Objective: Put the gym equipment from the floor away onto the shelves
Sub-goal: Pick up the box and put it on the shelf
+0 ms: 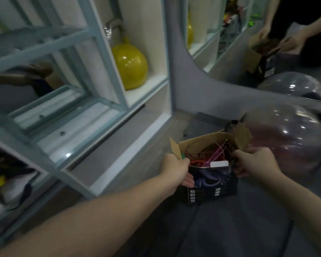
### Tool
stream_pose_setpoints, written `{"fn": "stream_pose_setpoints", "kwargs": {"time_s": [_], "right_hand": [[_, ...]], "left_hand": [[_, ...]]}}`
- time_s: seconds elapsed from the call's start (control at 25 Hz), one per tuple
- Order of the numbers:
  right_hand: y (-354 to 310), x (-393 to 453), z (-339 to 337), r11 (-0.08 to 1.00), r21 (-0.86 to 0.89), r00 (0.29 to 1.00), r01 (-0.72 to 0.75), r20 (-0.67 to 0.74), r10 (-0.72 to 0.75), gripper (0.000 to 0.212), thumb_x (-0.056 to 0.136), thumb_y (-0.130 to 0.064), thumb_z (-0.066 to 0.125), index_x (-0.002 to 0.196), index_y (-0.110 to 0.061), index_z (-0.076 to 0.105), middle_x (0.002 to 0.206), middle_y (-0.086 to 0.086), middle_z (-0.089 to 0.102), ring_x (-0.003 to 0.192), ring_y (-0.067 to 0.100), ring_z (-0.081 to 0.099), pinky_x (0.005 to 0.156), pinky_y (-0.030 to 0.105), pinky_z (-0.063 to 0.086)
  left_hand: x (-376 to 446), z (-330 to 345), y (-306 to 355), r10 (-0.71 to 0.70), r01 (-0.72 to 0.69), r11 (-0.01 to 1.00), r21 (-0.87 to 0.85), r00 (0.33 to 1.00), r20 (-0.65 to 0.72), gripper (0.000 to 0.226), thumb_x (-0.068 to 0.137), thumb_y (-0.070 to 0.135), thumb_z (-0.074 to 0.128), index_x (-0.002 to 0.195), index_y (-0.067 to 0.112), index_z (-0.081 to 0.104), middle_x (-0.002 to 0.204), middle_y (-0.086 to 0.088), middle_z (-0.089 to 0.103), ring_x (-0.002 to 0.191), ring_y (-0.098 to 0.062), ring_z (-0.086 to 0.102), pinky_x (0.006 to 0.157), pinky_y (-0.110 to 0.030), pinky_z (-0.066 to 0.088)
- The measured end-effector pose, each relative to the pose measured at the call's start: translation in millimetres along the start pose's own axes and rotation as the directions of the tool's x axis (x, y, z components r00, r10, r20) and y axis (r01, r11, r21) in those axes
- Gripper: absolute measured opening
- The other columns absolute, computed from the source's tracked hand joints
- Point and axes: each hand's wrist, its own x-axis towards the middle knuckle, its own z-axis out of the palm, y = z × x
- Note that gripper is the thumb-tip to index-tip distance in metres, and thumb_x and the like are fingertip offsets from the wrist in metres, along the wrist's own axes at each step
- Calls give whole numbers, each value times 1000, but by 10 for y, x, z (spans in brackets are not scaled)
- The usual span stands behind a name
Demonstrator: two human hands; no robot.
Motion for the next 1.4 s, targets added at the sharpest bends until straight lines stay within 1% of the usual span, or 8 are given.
{"fn": "stream_pose_setpoints", "kwargs": {"time_s": [0.12, 0.32, 0.48, 0.64, 0.8, 1.04, 1.2, 1.4], "right_hand": [[-605, -90, 547, 988, 6, 975, 154, 161, -153, 26, 87, -7, 64, 65, 6, 68, 53, 18, 67, 40, 24, 64, 41, 25, 51], [-1778, -299, 1480, 950, 128, 874, 285, 371, -312, 21, 88, -7, 60, 71, 5, 66, 53, 16, 61, 35, 22, 60, 45, 36, 59], [-2540, -437, 1953, 912, 198, 797, 358, 444, -409, 15, 91, -7, 58, 84, 5, 65, 65, 21, 63, 40, 26, 64, 54, 47, 63], [-2930, -401, 2361, 879, 227, 743, 420, 470, -477, 20, 95, -11, 55, 92, 7, 64, 68, 22, 65, 42, 27, 66, 51, 40, 62], [-3069, -232, 2727, 857, 229, 734, 462, 443, -515, 25, 98, -12, 52, 76, -3, 60, 64, 18, 62, 43, 23, 66, 55, 42, 63], [-3158, -51, 3233, 874, 178, 704, 452, 530, -472, 26, 100, -16, 51, 81, -4, 62, 74, 18, 68, 57, 30, 71, 61, 43, 64], [-3189, -25, 3396, 903, 169, 694, 394, 589, -413, 33, 103, -34, 50, 82, -9, 55, 81, 16, 65, 66, 32, 67, 68, 46, 63], [-3040, -46, 3131, 931, 85, 651, 354, 692, -311, 51, 102, -52, 37, 126, -8, 48, 106, 15, 63, 78, 30, 66, 72, 41, 60]], "left_hand": [[-241, -703, 155, 68, -87, 993, -86, 976, -205, 24, 97, 10, 47, 77, -2, 54, 59, -22, 63, 37, -26, 61, 42, -33, 56], [-625, -1772, 548, 138, -288, 941, -179, 807, -574, 23, 92, 12, 57, 75, -2, 61, 61, -22, 66, 38, -25, 62, 42, -34, 57], [-703, -2270, 756, 107, -383, 890, -247, 701, -705, 24, 94, 14, 55, 75, 1, 59, 66, -22, 68, 42, -27, 65, 47, -38, 61], [-568, -2590, 900, 100, -468, 851, -238, 589, -802, 28, 95, 17, 55, 72, 2, 59, 64, -18, 66, 38, -23, 64, 44, -33, 58], [-250, -2749, 915, 28, -448, 839, -310, 604, -796, 29, 98, 19, 53, 73, 4, 57, 67, -17, 67, 50, -30, 69, 51, -36, 61], [164, -3054, 907, -83, -407, 838, -364, 564, -822, 28, 99, 20, 51, 75, 6, 52, 70, -17, 65, 53, -28, 67, 44, -30, 58], [310, -3184, 977, -139, -325, 853, -409, 614, -777, 30, 102, 32, 48, 83, 9, 48, 76, -14, 63, 60, -25, 66, 53, -35, 60], [357, -3131, 1012, -134, -288, 873, -394, 634, -762, 42, 98, 51, 48, 96, 9, 52, 81, -14, 65, 67, -28, 70, 57, -36, 60]]}}
